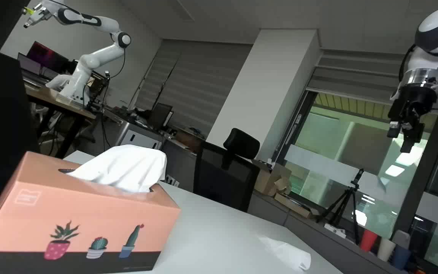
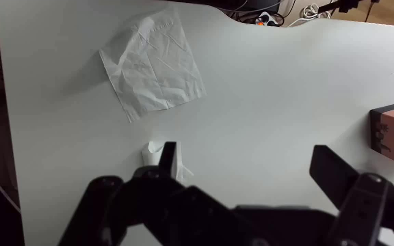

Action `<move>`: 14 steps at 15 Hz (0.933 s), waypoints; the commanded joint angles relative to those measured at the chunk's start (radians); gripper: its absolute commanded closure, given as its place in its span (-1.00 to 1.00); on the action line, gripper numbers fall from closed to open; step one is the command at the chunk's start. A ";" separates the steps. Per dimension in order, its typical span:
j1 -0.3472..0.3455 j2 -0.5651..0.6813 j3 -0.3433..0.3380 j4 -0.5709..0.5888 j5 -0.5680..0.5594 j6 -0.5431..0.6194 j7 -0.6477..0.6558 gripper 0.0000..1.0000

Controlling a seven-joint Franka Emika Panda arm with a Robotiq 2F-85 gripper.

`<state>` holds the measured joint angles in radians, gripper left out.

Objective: Take a tissue from the tissue box and place it on the table

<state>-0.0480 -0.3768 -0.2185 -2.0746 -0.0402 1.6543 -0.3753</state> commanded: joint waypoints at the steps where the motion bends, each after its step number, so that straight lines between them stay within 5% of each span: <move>1: -0.012 0.002 0.010 0.002 0.004 -0.001 -0.003 -1.00; 14: -0.005 0.019 0.022 0.000 0.021 0.038 0.023 -1.00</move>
<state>-0.0486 -0.3753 -0.2166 -2.0749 -0.0368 1.6578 -0.3756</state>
